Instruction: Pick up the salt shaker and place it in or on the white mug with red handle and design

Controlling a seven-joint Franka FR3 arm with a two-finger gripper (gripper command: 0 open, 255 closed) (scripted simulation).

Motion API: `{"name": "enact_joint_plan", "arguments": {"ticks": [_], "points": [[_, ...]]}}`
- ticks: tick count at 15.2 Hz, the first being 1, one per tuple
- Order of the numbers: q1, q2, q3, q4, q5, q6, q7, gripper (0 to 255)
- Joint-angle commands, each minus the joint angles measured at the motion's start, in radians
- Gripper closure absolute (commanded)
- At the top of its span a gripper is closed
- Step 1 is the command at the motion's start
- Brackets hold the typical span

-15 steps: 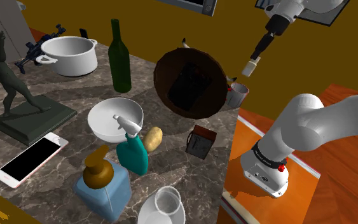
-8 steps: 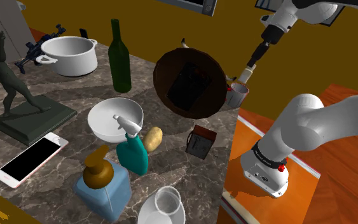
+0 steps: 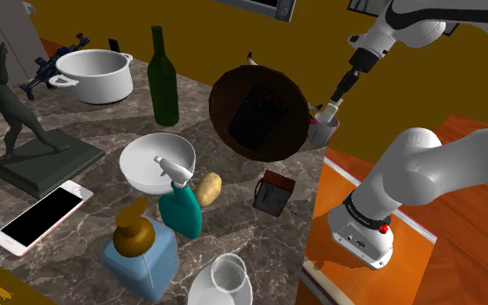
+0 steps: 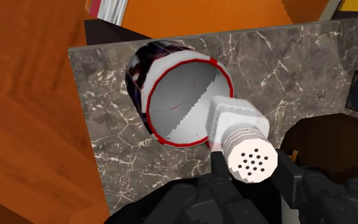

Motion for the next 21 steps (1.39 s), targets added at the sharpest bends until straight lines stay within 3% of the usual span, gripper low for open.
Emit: {"name": "enact_joint_plan", "arguments": {"ticks": [1,9,10,15,19,21], "points": [[-0.005,0.0,-0.009,-0.025,-0.007,0.024,-0.008,255],[-0.005,0.0,-0.009,-0.025,-0.007,0.024,-0.008,255],[-0.005,0.0,-0.009,-0.025,-0.007,0.024,-0.008,0],[-0.005,0.0,-0.009,-0.025,-0.007,0.024,-0.008,0],[0.004,0.009,-0.005,0.109,0.003,-0.099,-0.012,0],[0.004,0.009,-0.005,0.109,0.003,-0.099,-0.012,0]]}}
